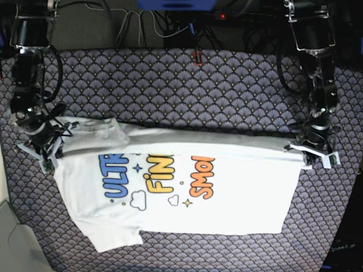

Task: Fold the T-shirt properly
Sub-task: 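Drag the held collar edge with both grippers toward the hem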

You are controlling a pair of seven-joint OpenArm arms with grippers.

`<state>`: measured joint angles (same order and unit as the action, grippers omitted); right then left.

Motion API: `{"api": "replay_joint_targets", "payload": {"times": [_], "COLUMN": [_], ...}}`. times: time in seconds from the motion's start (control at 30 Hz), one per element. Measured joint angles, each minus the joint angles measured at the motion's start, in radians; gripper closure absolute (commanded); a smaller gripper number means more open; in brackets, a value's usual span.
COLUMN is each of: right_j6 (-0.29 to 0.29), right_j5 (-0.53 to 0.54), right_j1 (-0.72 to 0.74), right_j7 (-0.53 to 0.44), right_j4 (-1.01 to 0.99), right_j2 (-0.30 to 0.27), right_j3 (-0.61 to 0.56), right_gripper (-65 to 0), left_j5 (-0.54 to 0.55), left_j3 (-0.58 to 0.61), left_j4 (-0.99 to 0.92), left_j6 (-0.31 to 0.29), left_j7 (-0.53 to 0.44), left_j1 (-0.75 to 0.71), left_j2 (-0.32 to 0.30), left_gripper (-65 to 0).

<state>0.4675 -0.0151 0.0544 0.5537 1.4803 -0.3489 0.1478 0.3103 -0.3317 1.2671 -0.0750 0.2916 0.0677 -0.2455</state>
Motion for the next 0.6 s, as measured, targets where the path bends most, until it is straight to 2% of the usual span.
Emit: {"api": "replay_joint_targets", "payload": {"times": [0.27,0.6], "right_j6": [0.0,0.0], "right_j5": [-0.082,-0.084], "right_j1": [0.099,0.17], "right_j7": [-0.001,-0.004], "right_j4": [-0.113,-0.203], "right_j2": [0.014,0.008], "right_j3": [-0.032,-0.033], "right_gripper": [0.0,0.0], "left_j5": [0.0,-0.002], "left_j3": [0.063,0.062], "left_j4": [-0.021,-0.09], "left_j6": [0.0,0.002], "left_j7": [-0.002,-0.006], "left_j1": [0.039,0.091], "left_j2": [-0.004,-0.004], "left_gripper": [-0.3,-0.3]}}
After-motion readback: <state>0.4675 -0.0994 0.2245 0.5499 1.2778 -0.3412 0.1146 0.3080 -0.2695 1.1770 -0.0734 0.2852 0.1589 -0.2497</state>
